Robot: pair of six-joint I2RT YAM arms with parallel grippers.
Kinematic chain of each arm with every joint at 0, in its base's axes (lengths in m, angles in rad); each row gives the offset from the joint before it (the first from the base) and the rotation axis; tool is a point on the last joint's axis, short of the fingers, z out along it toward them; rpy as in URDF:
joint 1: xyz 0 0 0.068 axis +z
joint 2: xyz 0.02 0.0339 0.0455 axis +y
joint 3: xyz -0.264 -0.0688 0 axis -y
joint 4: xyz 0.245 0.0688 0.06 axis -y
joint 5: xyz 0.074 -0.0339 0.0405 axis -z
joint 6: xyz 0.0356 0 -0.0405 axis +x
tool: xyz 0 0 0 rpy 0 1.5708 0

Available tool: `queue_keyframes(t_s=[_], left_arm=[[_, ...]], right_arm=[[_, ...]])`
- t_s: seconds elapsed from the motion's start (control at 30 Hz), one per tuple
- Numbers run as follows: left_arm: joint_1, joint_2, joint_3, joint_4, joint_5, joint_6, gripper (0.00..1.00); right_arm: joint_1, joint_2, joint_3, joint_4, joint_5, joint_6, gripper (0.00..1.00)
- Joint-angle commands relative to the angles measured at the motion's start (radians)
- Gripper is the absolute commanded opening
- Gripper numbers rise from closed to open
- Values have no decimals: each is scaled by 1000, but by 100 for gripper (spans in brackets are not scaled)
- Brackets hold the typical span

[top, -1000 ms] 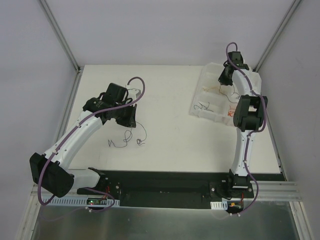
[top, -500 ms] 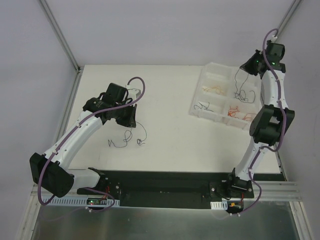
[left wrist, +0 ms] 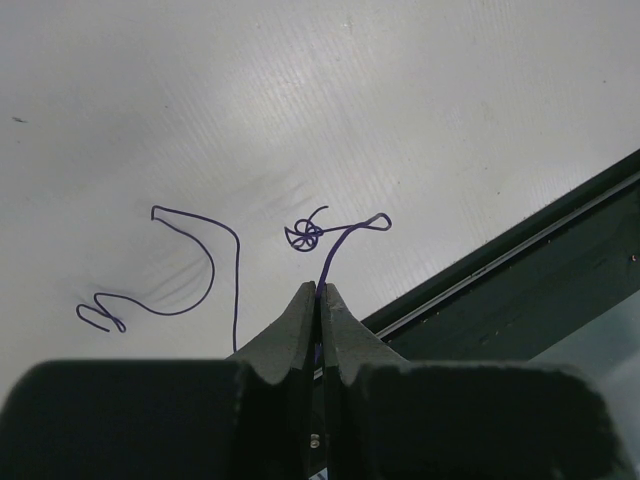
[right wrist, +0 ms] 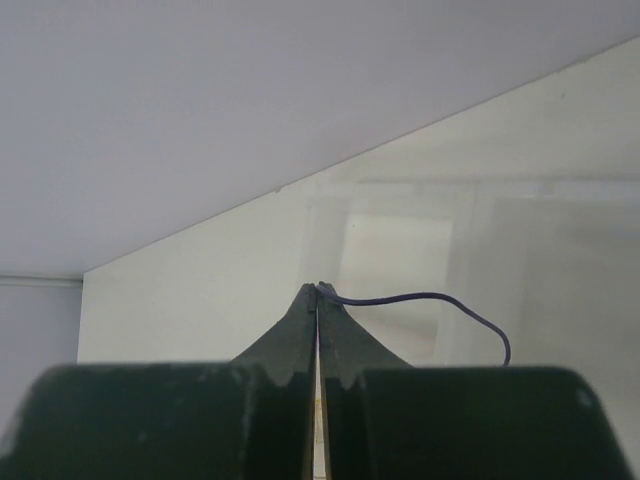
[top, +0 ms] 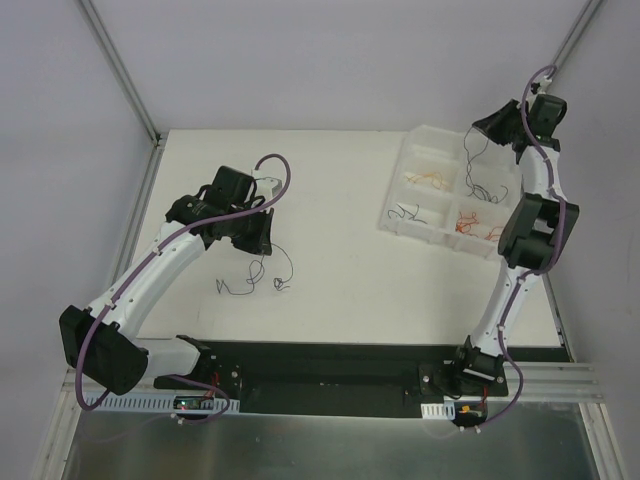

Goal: Untangle the cables

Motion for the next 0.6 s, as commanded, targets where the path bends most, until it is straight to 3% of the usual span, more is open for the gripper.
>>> queue_keyframes(t_s=[0.0,0.17,0.37,0.57], left_arm=[[0,-9,13,-17,-20,25,0],[0,-1,18,-17,-16,28,0],[1,-1,7,-16,-17,29,0],[0,-1,4,-11,-17,34,0]], right_arm=[[-30,2,158,102,-39,9,0],[-43,-39,99,93,-82,-15,0],[-44,-268,-355,225,-88,-52,0],[-53,-452,-642,263,24,-75,0]])
